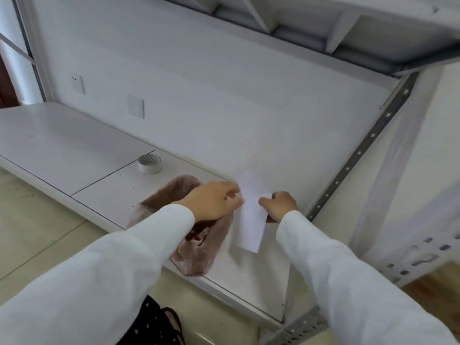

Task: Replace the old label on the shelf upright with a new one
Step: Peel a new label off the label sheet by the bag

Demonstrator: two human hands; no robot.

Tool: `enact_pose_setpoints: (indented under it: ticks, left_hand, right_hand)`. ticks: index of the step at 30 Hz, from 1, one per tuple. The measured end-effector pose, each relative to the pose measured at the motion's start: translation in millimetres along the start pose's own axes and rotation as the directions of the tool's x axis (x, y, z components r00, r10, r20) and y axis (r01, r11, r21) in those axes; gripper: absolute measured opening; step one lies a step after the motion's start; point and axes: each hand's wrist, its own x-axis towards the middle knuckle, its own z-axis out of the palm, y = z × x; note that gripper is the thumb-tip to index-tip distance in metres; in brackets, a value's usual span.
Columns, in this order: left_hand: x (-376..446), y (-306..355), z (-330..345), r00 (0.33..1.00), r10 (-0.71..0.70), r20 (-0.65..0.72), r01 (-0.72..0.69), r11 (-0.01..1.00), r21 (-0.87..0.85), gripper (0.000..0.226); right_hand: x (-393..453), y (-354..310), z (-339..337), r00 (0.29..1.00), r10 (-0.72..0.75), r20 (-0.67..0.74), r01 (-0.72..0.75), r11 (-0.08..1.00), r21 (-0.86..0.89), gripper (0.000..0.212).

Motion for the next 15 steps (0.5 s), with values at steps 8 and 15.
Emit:
enact_pose_setpoints:
  ticks: [8,15]
  left_hand:
    - [7,52,10,0.993,-0.052,-0.108,-0.004,0.888,-0.460,0.024]
    - [-5,62,0,0.976,-0.189,-0.109,0.026,0.596,-0.802,0.032]
  right_hand:
    - [-60,-39,-38,0.978,-0.206,0.006,0.195,0.932,0.307,0.038]
    - [-61,-8,-58,0.994,-0.006,0.109,-0.043,0.895,0.443,0.084]
